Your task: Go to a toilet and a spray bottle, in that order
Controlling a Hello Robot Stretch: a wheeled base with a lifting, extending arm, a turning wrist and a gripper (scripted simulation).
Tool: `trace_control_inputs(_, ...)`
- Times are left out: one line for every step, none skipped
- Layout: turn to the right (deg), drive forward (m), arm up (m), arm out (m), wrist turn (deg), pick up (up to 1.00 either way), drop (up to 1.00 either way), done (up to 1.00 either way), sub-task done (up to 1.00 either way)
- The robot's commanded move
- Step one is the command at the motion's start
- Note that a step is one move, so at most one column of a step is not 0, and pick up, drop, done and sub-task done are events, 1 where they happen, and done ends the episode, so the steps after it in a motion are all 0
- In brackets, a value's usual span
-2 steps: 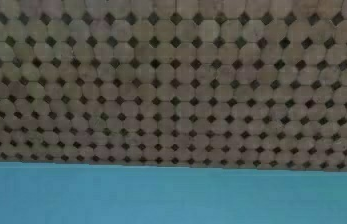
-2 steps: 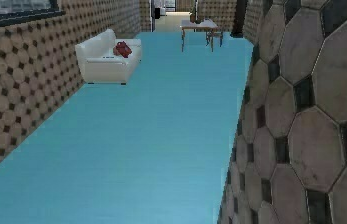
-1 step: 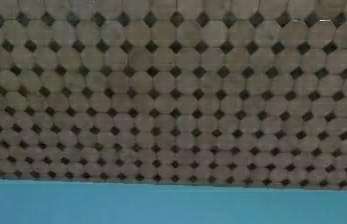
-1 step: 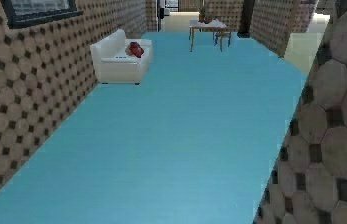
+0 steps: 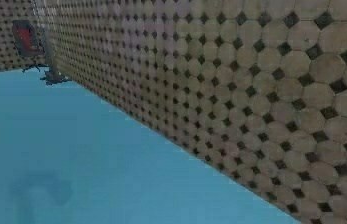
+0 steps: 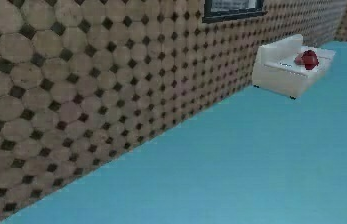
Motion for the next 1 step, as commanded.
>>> trace_control_inputs(-42.0, 0.00, 0.00, 0.00, 0.0, 0.00, 0.00, 0.00, 0.00)
